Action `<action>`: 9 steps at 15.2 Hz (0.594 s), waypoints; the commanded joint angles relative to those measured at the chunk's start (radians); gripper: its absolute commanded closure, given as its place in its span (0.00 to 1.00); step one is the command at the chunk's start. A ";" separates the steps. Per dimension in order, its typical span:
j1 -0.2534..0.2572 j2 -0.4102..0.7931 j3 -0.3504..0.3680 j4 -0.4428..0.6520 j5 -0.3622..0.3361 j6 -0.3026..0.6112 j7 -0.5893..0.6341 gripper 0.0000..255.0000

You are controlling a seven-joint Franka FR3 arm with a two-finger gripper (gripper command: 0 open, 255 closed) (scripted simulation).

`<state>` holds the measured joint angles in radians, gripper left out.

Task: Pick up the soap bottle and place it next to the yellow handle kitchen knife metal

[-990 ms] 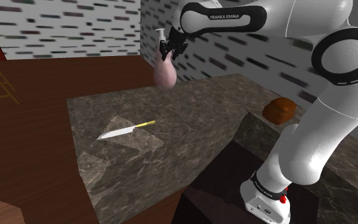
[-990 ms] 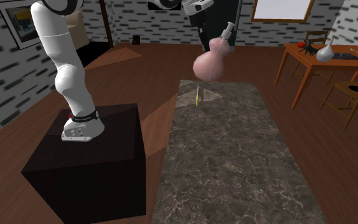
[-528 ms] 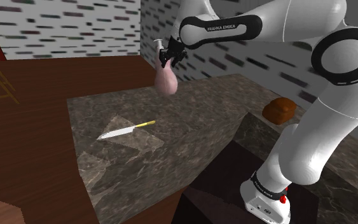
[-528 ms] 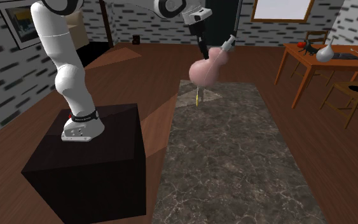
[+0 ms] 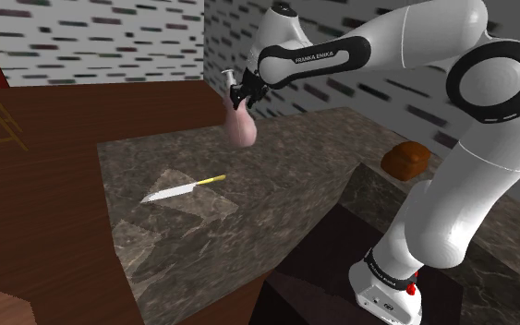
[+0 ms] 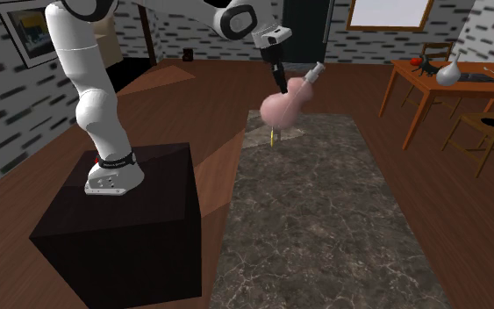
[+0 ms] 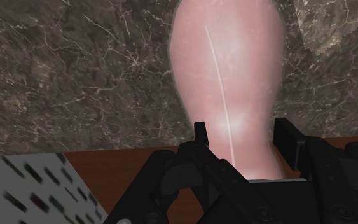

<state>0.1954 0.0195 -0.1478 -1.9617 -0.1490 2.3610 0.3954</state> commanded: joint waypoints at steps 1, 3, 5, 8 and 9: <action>0.000 0.003 0.000 -0.021 -0.003 0.026 0.004 1.00; -0.001 0.011 -0.001 -0.039 -0.005 0.052 0.008 1.00; -0.002 0.019 -0.002 -0.056 -0.007 0.077 0.011 1.00; -0.002 0.033 -0.003 -0.080 -0.010 0.116 0.017 1.00; -0.003 0.038 -0.003 -0.088 -0.011 0.128 0.019 1.00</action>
<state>0.1931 0.0561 -0.1503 -2.0402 -0.1589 2.4753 0.4124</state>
